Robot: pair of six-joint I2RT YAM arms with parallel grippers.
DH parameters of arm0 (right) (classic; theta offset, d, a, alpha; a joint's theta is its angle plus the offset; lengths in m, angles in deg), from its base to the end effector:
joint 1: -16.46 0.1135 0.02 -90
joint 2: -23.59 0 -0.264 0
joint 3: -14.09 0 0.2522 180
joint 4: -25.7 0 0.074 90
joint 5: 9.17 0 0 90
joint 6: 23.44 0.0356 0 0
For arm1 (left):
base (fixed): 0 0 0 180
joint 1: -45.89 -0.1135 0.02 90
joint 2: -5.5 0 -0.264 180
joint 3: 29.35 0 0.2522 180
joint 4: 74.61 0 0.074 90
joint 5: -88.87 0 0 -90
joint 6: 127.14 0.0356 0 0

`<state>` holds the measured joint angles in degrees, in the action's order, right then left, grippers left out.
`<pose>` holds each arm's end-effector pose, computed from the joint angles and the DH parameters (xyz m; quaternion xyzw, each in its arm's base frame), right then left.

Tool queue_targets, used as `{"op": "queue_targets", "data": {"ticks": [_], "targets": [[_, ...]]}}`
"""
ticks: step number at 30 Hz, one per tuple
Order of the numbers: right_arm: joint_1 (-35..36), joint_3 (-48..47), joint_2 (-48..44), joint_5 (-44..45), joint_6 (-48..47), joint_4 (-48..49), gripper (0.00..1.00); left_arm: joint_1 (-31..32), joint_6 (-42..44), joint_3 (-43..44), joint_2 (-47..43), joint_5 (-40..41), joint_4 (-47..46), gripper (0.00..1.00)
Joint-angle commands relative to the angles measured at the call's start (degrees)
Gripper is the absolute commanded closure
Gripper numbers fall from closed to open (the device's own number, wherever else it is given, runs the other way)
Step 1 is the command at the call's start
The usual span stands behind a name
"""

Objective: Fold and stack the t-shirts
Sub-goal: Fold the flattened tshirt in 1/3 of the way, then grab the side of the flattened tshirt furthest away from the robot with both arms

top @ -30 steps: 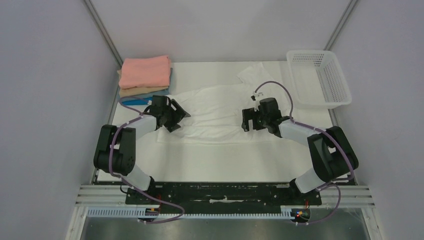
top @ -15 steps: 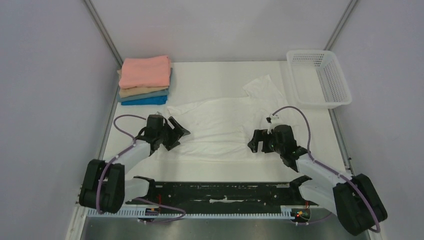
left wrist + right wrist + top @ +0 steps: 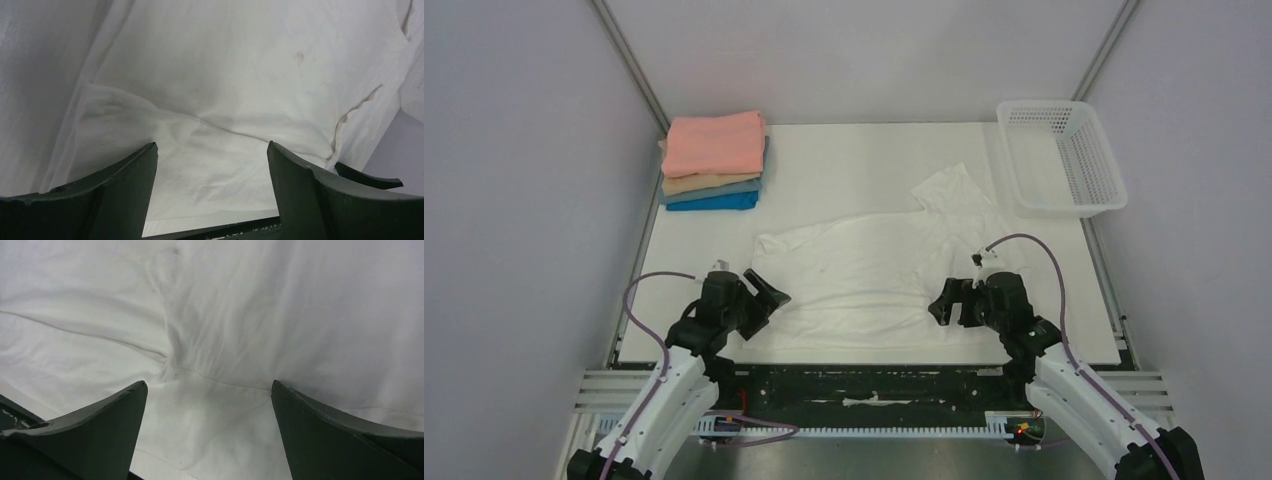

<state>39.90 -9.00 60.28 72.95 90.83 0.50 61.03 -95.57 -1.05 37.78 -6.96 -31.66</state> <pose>0.1252 0.0596 0.1435 -0.0232 0.8999 0.2310 0.3692 0.1179 -0.0356 0.1571 -0.3253 0.8704 -0.2574 0.2653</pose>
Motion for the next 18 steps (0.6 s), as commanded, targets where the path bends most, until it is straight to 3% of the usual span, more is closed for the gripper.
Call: {"op": "queue_targets", "data": {"ticks": [1, 5, 9, 13, 18], "targets": [[0.3, -3.1, -0.4, 0.6, -1.6, -13.1, 0.02, 0.1, 0.3, 5.5, 1.5, 3.1, 3.5, 0.14], [0.3, -11.5, -1.6, 8.2, -4.6, -11.2, 0.02, 0.1, 3.8, 11.3, 7.4, 5.6, -1.1, 0.13], [0.3, -11.2, -3.9, 11.0, -4.5, -2.0, 0.02, -0.4, 6.3, 16.2, 19.5, 9.9, -7.6, 0.13], [0.3, -10.1, -2.7, 10.5, -6.1, 4.6, 0.02, -1.2, 8.9, 21.2, 32.7, 11.1, -13.7, 0.20], [0.2, -11.3, 1.7, 11.1, -8.5, 5.3, 0.02, -3.6, 11.7, 27.0, 44.7, 10.8, -16.3, 0.30]]}}
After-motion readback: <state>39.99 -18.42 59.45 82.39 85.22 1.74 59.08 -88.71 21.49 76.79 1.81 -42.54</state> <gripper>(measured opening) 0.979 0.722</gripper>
